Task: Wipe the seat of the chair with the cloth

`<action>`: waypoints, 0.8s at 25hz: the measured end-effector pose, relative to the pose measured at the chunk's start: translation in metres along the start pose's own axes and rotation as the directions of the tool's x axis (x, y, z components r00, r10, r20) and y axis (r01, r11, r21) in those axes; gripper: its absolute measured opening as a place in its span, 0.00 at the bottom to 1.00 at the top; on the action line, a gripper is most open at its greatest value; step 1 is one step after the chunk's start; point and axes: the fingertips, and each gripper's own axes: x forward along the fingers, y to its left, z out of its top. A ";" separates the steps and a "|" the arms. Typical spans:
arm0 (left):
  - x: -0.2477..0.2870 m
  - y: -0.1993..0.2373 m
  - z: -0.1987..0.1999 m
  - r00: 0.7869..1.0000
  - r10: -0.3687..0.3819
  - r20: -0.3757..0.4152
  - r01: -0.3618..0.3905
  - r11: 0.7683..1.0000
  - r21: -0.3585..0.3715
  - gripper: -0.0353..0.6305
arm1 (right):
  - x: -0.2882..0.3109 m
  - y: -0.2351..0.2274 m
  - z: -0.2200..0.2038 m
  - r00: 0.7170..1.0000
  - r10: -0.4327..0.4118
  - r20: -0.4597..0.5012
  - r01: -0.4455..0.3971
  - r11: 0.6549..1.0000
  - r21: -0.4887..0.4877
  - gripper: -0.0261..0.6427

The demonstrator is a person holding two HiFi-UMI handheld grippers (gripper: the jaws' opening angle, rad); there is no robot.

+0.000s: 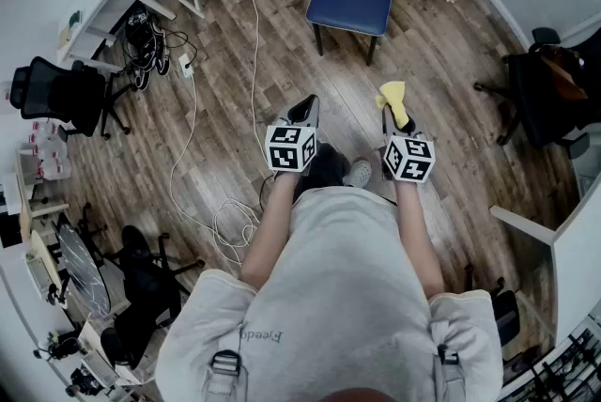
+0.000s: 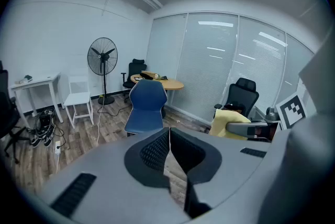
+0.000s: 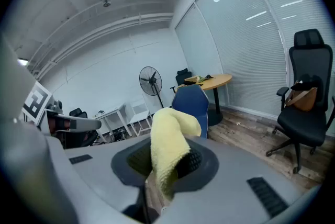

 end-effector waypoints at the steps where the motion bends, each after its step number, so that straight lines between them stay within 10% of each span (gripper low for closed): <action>1: 0.002 0.000 0.002 1.000 -0.002 0.000 0.002 1.000 0.009 0.09 | 0.001 -0.001 0.003 1.000 -0.001 0.005 0.001 1.000 0.002 0.15; 20: -0.001 0.068 0.002 0.991 0.132 -0.002 -0.131 0.987 -0.091 0.09 | 0.044 0.000 -0.007 0.998 0.065 -0.018 -0.061 0.982 0.180 0.15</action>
